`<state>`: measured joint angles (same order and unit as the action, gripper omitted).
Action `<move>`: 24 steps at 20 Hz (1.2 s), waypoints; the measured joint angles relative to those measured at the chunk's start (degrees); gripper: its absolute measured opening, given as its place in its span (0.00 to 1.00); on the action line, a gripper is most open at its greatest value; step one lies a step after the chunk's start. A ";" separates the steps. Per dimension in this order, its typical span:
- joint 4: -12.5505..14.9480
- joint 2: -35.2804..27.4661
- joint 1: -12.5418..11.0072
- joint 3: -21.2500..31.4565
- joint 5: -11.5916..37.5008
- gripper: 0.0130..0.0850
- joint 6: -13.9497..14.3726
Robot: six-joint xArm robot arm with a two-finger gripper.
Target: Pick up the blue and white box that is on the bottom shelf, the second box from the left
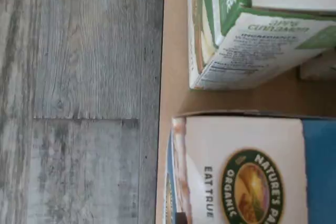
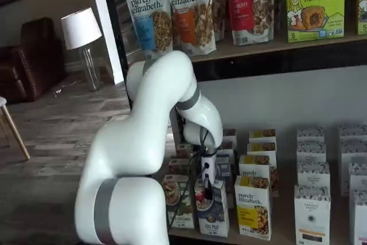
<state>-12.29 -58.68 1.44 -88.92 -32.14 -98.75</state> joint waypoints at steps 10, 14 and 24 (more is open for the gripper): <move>1.47 2.16 0.85 3.05 0.76 0.44 2.00; 2.01 4.16 1.19 6.35 2.15 0.44 2.68; -0.54 11.97 1.66 18.01 6.01 0.44 0.50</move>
<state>-12.83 -46.71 3.10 -70.91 -26.13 -98.25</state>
